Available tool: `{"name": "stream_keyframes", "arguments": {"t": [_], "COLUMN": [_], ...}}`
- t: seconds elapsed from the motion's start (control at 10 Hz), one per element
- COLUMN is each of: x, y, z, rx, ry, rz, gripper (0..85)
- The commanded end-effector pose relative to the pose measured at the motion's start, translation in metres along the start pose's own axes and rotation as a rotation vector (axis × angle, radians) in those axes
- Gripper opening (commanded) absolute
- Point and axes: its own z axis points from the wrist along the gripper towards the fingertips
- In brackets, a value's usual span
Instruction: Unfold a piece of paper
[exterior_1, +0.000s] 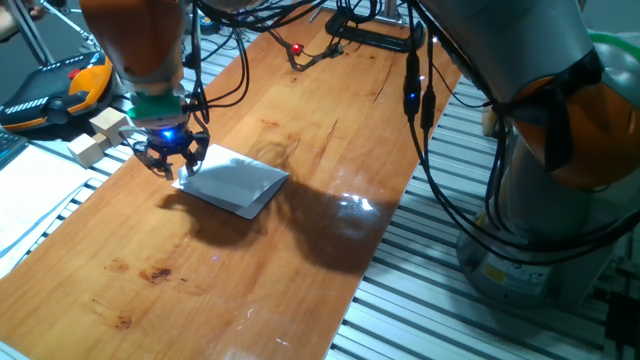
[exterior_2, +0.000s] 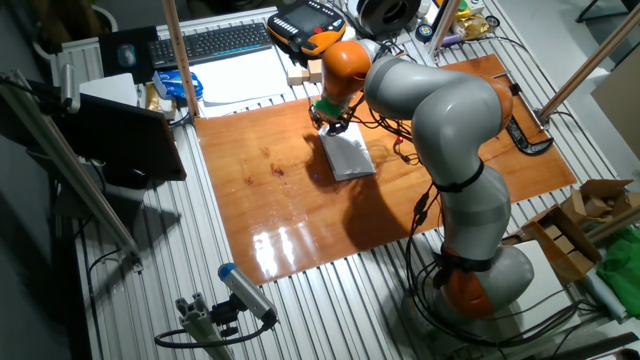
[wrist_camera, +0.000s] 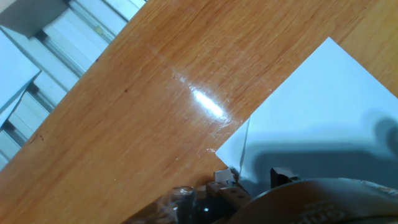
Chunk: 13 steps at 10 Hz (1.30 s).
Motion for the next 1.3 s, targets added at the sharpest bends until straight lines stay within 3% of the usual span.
{"name": "stream_keyframes", "arguments": {"t": [0.0, 0.5, 0.9, 1.2], "x": [0.0, -0.006, -0.015, -0.015], "y": [0.0, 0.0, -0.002, -0.002], "z": [0.001, 0.01, 0.009, 0.011], "rx": [-0.002, 0.017, 0.033, 0.028], "ry": [-0.005, -0.026, -0.015, -0.001], "rz": [0.006, 0.035, 0.038, 0.055], "gripper": [39.7, 39.3, 39.3, 35.3]}}
